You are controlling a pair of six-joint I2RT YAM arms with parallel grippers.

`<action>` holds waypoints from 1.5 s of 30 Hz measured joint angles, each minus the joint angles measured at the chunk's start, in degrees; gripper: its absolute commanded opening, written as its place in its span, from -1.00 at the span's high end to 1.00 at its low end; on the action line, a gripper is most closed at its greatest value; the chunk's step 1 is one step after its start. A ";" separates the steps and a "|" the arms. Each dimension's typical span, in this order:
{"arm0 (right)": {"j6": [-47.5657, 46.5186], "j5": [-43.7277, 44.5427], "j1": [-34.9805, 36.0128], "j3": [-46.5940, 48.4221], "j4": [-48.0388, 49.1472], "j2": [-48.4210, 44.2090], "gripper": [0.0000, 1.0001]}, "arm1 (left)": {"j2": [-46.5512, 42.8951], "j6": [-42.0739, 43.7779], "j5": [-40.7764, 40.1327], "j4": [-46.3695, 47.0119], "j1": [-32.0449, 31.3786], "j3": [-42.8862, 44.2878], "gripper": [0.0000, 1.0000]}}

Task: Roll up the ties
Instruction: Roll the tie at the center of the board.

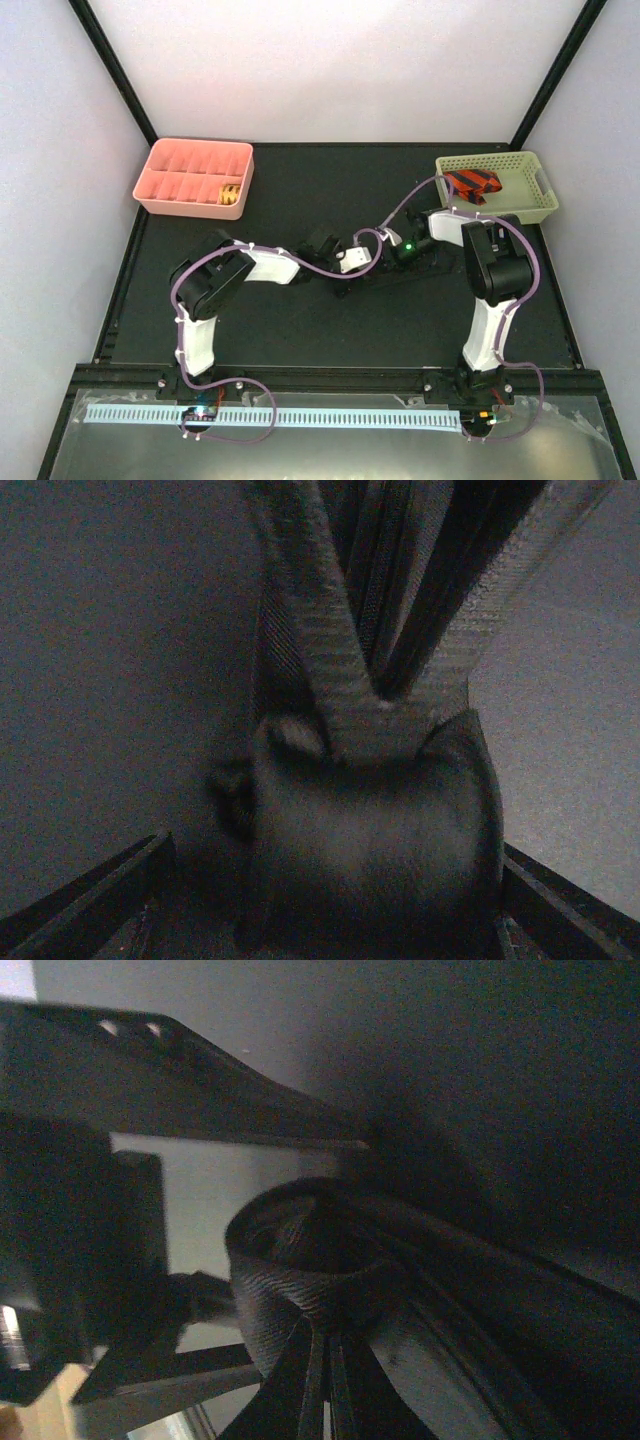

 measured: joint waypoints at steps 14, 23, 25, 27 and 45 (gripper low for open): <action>-0.83 3.96 -0.66 -1.49 0.85 -0.02 0.97 | -5.62 -3.96 4.50 5.03 2.32 -7.45 -0.97; -1.05 4.39 -0.66 -1.49 0.92 -0.02 0.97 | -9.66 -9.86 9.97 15.74 5.92 -11.63 -0.97; -1.07 4.42 -0.70 -1.49 0.92 -0.02 0.97 | -9.60 -14.10 12.70 19.82 7.58 -12.20 -0.97; -1.07 4.44 -0.70 -1.49 0.92 -0.02 0.97 | -9.03 -18.97 16.57 24.87 10.03 -12.52 -0.98; -1.09 4.66 -0.70 -1.49 0.96 0.04 0.97 | -2.27 -12.76 19.82 28.39 6.16 -12.52 -0.98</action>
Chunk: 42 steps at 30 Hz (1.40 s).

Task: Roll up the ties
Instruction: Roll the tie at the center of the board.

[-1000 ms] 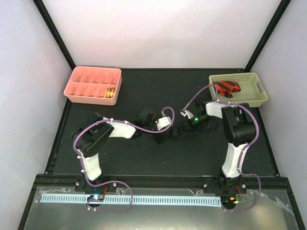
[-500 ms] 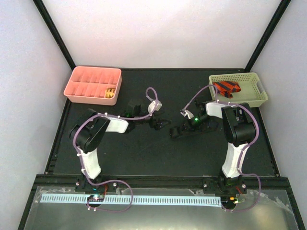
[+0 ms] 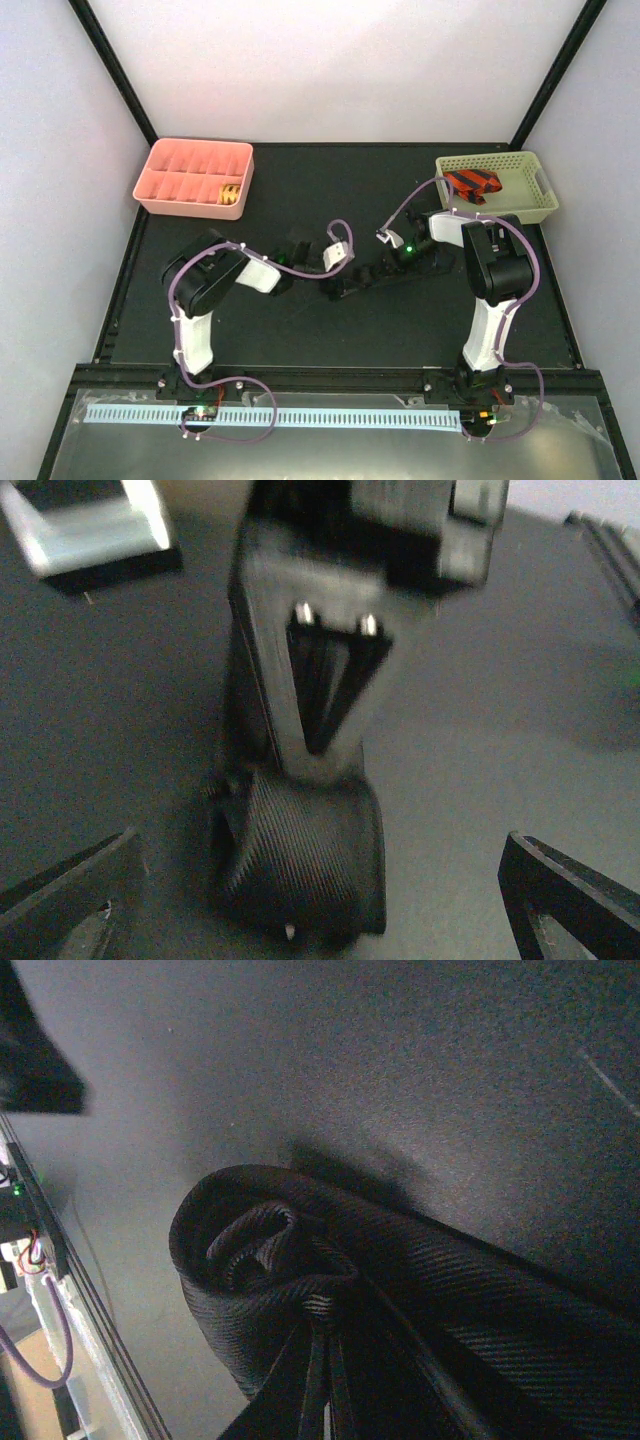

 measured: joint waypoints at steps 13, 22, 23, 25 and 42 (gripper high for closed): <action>0.02 -0.15 -0.42 0.02 0.02 0.76 0.97 | 7.45 7.61 -7.69 3.50 -3.54 1.46 -0.98; 0.02 -0.50 -0.59 0.02 0.02 1.05 0.97 | 9.64 10.25 -12.31 1.86 -5.38 5.46 -0.44; 0.02 -0.57 -0.59 0.02 0.02 1.07 0.97 | 9.64 10.38 -12.66 1.16 -5.77 5.92 -0.33; 0.02 -0.79 -0.59 0.02 0.04 1.07 0.97 | 9.38 10.80 -13.16 -1.44 -6.51 7.15 -0.15; -0.26 -4.87 -0.96 -1.42 0.44 -0.15 0.25 | 4.24 13.62 -17.07 -21.27 -7.23 10.51 0.17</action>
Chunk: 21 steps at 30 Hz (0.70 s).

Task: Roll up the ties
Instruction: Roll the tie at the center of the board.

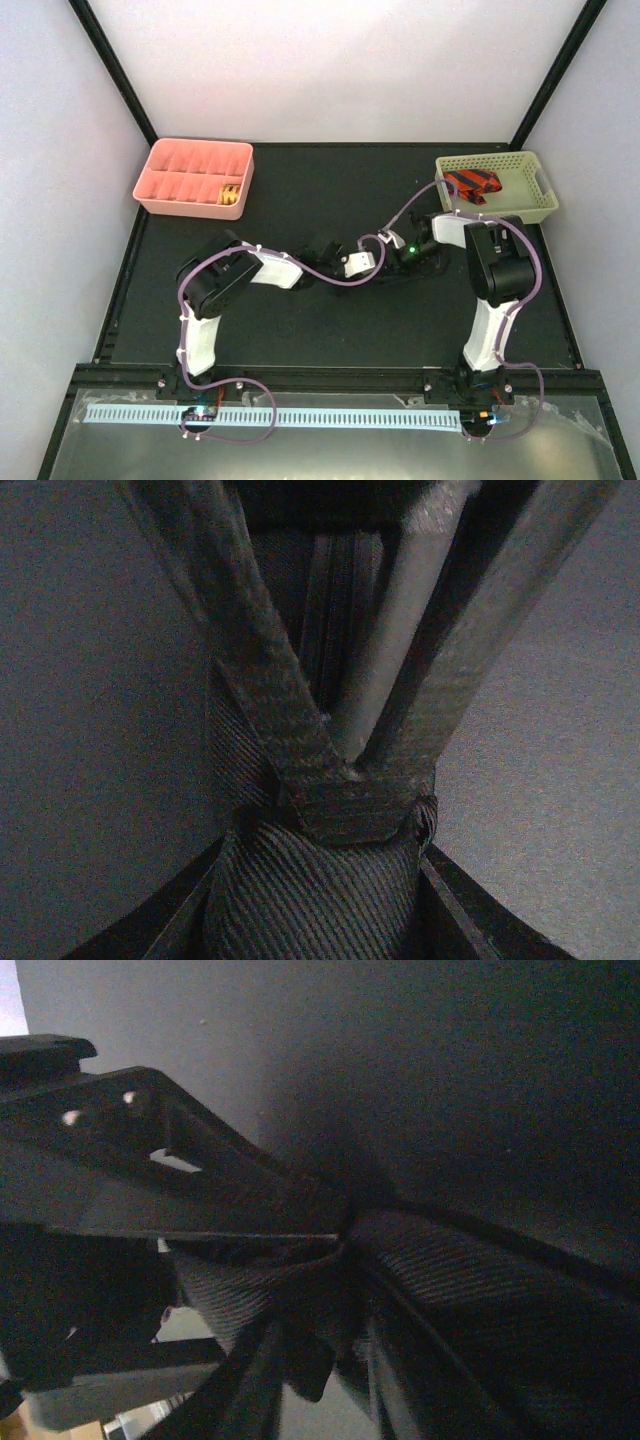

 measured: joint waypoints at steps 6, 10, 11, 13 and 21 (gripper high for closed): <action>0.79 -1.46 -0.07 -0.44 1.20 -5.44 0.16 | -0.04 0.02 -0.11 -2.60 0.02 1.29 0.18; 1.31 -1.81 0.68 -0.44 2.36 -5.44 0.18 | -0.04 0.00 -0.13 -3.63 0.04 1.79 0.19; 1.46 -1.55 0.85 -0.44 2.56 -4.96 0.18 | -0.04 -0.02 -0.13 -3.87 0.04 1.90 0.19; 1.84 -0.90 1.27 -0.44 2.91 -3.82 0.21 | -0.04 -0.04 -0.15 -4.09 0.04 2.01 0.19; 2.67 0.35 2.47 -0.26 3.61 -2.32 0.96 | -0.04 -0.09 -0.22 -4.76 0.04 2.34 0.17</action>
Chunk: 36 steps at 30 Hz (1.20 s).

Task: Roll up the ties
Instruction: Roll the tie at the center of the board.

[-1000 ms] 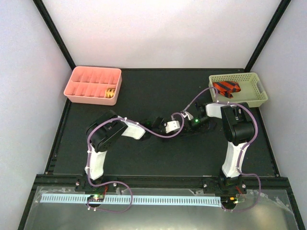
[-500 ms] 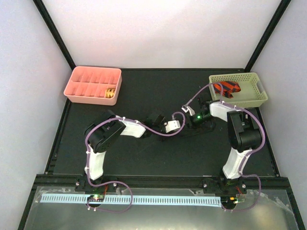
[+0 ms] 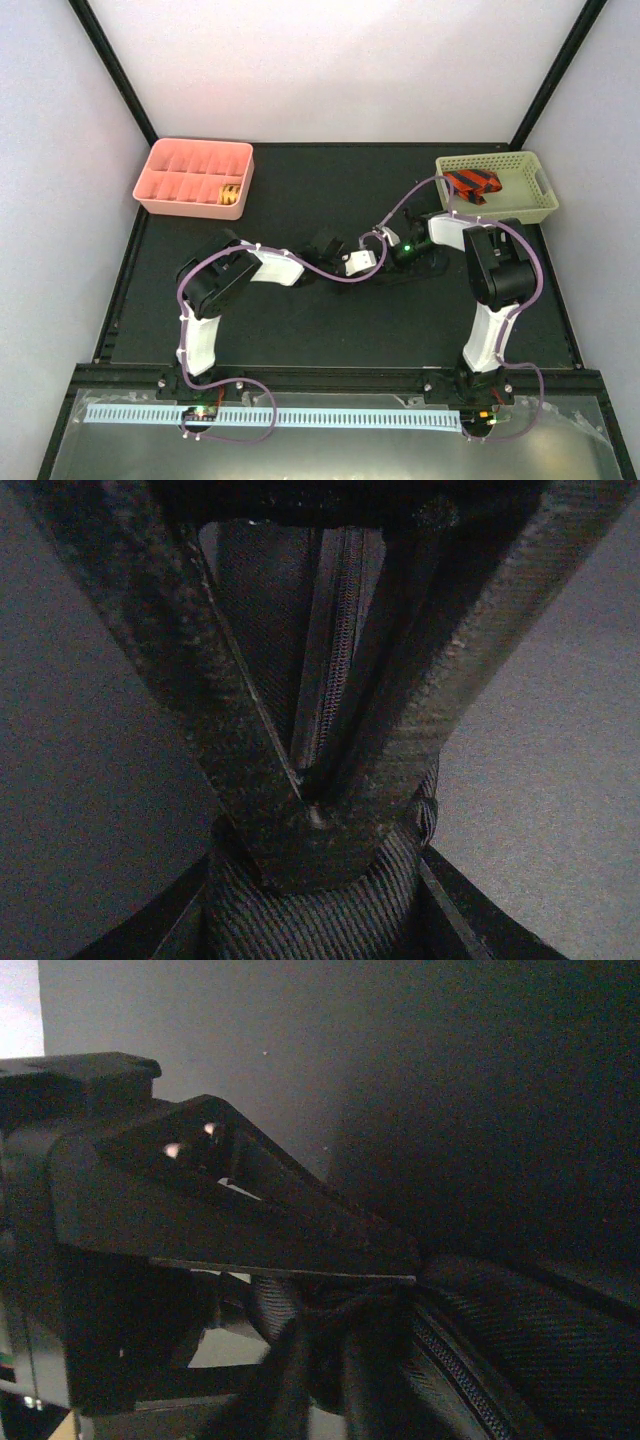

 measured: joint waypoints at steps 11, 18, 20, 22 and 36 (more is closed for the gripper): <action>-1.95 2.80 -0.20 0.74 -1.22 0.24 0.97 | -1.16 -1.31 1.84 4.83 2.12 -3.50 -0.86; -2.14 4.55 -1.68 0.72 -1.33 1.05 0.97 | -3.80 -5.05 5.79 17.16 6.12 -13.16 -0.97; -2.14 5.01 -1.77 0.61 -1.27 1.07 0.97 | -3.58 -6.64 7.23 20.39 6.19 -14.64 -0.97; -2.12 5.38 -1.77 0.57 -1.16 1.07 0.97 | -2.56 -8.17 8.72 23.82 6.16 -15.37 -0.98; -1.20 5.03 -2.21 0.50 -0.63 2.10 0.97 | 5.70 -13.53 12.46 38.21 4.74 -12.90 -0.69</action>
